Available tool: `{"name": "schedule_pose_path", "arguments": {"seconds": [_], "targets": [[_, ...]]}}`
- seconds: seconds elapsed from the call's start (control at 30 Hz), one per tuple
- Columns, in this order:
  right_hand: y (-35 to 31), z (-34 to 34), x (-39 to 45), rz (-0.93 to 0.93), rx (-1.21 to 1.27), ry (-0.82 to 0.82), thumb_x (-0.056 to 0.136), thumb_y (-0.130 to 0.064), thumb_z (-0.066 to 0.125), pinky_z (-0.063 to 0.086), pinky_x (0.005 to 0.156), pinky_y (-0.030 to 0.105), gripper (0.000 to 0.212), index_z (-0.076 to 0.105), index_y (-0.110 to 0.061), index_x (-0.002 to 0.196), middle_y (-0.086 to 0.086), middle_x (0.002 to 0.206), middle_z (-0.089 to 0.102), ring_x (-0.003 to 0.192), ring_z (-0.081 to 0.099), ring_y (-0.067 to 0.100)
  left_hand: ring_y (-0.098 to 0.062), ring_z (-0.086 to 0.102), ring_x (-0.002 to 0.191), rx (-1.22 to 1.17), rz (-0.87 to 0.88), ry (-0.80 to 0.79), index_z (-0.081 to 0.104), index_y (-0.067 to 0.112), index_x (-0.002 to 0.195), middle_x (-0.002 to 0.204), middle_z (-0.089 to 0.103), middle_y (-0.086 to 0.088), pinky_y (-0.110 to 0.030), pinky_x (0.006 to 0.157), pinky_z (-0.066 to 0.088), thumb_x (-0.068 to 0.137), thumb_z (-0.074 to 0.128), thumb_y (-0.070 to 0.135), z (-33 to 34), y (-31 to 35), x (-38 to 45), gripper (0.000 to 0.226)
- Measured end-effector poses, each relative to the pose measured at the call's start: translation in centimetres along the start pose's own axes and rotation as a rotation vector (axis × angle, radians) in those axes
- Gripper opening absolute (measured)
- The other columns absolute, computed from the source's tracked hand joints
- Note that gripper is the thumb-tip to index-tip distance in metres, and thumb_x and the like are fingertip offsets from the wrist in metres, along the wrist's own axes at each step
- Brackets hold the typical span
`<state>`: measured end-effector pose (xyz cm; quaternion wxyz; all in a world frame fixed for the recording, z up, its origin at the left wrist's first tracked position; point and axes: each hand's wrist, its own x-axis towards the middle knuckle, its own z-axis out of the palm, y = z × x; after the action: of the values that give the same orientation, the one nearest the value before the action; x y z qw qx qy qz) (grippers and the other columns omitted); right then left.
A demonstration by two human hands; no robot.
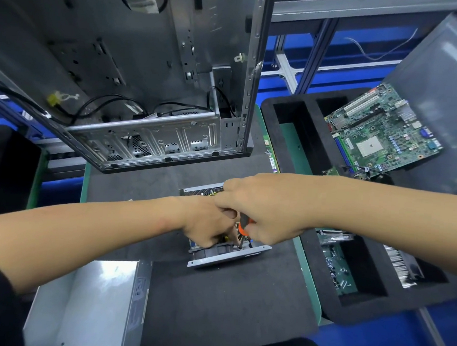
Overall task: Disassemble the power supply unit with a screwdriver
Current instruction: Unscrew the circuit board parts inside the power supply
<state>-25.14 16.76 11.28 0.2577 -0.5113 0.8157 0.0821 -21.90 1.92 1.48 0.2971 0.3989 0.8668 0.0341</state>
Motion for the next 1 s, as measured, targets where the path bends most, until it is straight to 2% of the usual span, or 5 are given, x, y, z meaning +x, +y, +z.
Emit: {"name": "schedule_pose_path", "arguments": {"seconds": [0.23,0.4,0.53,0.8,1.0], "targets": [[0.1,-0.2,-0.3,-0.012,-0.032,0.006,0.1,-0.031,0.042,0.03,0.051,0.033,0.013,0.037,-0.022,0.093,-0.003,0.07,0.034,0.056,0.037,0.016,-0.024,0.056,0.104,-0.026,0.052,0.044,0.063,0.029,0.124,0.115,0.066,-0.001,-0.025,0.086,0.038,0.078,0.055,0.012,-0.1,-0.1,0.2,0.05],[-0.1,-0.7,-1.1,-0.153,0.163,-0.075,0.079,-0.012,0.057,0.046,0.063,0.037,0.022,0.046,-0.02,0.097,0.004,0.097,0.057,0.082,0.054,0.026,-0.028,0.054,0.102,0.051,-0.005,-0.044,0.063,0.014,0.119,0.113,0.065,-0.009,-0.025,0.092,0.037,0.084,0.053,0.019,0.2,-0.2,0.2,0.037],[-0.3,-0.5,-1.0,0.008,0.092,-0.069,0.097,-0.047,0.045,0.044,0.065,0.036,0.023,0.046,-0.025,0.101,-0.001,0.08,0.049,0.08,0.053,0.028,-0.012,0.051,0.094,-0.015,0.118,0.13,0.07,0.015,0.102,0.098,0.069,-0.002,-0.013,0.066,0.023,0.07,0.059,0.008,-0.4,0.1,0.1,0.035],[-0.4,-0.4,-0.9,0.008,0.009,-0.076,0.096,-0.019,0.045,0.053,0.083,0.043,0.026,0.06,-0.015,0.117,0.009,0.106,0.064,0.094,0.064,0.029,-0.022,0.049,0.112,0.071,0.061,0.0,0.057,0.033,0.13,0.119,0.061,-0.003,-0.028,0.095,0.035,0.081,0.051,0.015,-0.6,0.3,0.2,0.052],[-0.2,-0.2,-1.0,0.04,0.031,-0.037,0.101,-0.04,0.039,0.052,0.079,0.043,0.034,0.056,-0.013,0.114,0.006,0.092,0.058,0.089,0.061,0.032,-0.023,0.05,0.11,-0.014,0.045,0.004,0.064,0.025,0.122,0.118,0.062,-0.002,-0.02,0.086,0.03,0.079,0.055,0.011,-0.7,0.4,0.1,0.046]]}}
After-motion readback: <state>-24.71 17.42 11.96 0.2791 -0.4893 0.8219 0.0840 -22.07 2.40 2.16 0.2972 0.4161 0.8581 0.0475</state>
